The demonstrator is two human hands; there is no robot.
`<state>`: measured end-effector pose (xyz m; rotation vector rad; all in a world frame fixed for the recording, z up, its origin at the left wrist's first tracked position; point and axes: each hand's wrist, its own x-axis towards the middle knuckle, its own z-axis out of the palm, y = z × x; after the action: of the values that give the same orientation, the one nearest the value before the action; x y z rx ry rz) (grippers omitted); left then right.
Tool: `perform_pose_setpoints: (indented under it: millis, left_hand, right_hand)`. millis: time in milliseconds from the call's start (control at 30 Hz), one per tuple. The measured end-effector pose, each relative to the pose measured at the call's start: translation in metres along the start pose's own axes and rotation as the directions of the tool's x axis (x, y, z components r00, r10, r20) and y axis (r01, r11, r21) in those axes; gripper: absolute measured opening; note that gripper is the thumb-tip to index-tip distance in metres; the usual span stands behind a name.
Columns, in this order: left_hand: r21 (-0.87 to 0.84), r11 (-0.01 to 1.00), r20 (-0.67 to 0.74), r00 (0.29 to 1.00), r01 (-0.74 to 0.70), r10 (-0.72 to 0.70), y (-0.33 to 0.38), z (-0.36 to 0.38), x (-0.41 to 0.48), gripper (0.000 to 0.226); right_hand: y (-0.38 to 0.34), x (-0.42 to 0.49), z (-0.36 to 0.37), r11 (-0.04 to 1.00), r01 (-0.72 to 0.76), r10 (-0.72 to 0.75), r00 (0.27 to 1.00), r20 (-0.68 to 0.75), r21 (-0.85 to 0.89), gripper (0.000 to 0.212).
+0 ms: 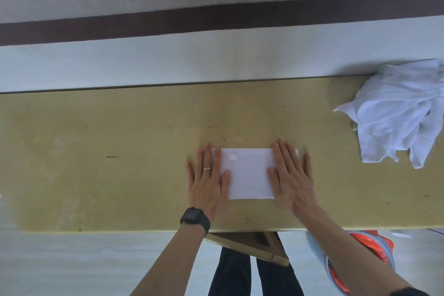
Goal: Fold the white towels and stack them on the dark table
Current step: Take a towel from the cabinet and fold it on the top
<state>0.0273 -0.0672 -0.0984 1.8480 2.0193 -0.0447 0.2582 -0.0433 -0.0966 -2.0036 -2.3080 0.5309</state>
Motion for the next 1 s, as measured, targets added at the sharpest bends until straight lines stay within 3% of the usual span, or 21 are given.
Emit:
perform_pose_setpoints:
  millis: [133, 300, 433, 633, 833, 933, 1000]
  left_hand:
    - [-0.026, 0.998, 0.056, 0.996, -0.063, 0.064, -0.001, -0.019, 0.024, 0.062]
    - [0.133, 0.980, 0.088, 0.986, -0.150, 0.140, 0.007, -0.044, 0.065, 0.058]
    - [0.195, 0.976, -0.005, 0.995, -0.098, 0.101, 0.035, -0.061, 0.083, 0.051]
    - [0.072, 0.982, -0.069, 0.982, -0.173, 0.178, 0.062, -0.054, 0.090, 0.068]
    - [0.005, 0.959, -0.195, 0.941, -0.282, 0.277, 0.027, -0.040, 0.019, 0.045]
    - [0.023, 0.919, -0.170, 0.905, -0.393, 0.391, -0.006, -0.014, -0.047, 0.044]
    - [0.053, 0.893, -0.096, 0.887, -0.448, 0.451, -0.021, 0.000, -0.080, 0.054]
  right_hand:
    - [-0.001, -0.017, -0.005, 0.998, -0.056, 0.057, 0.998, -0.024, 0.011, 0.052]
    - [-0.005, -0.053, -0.006, 0.994, -0.091, 0.087, 0.994, -0.072, -0.055, 0.054]
    - [-0.017, -0.075, -0.004, 0.999, -0.009, 0.004, 0.994, -0.107, -0.045, 0.049]
    - [-0.040, -0.080, -0.003, 0.993, 0.113, -0.108, 0.985, -0.134, 0.031, 0.038]
    - [-0.029, -0.082, -0.003, 0.961, 0.271, -0.258, 0.948, -0.188, 0.049, 0.048]
    - [-0.019, -0.091, 0.004, 0.931, 0.366, -0.365, 0.929, -0.062, -0.002, 0.066]
    - [-0.011, -0.100, 0.014, 0.904, 0.427, -0.427, 0.904, -0.003, -0.037, 0.064]
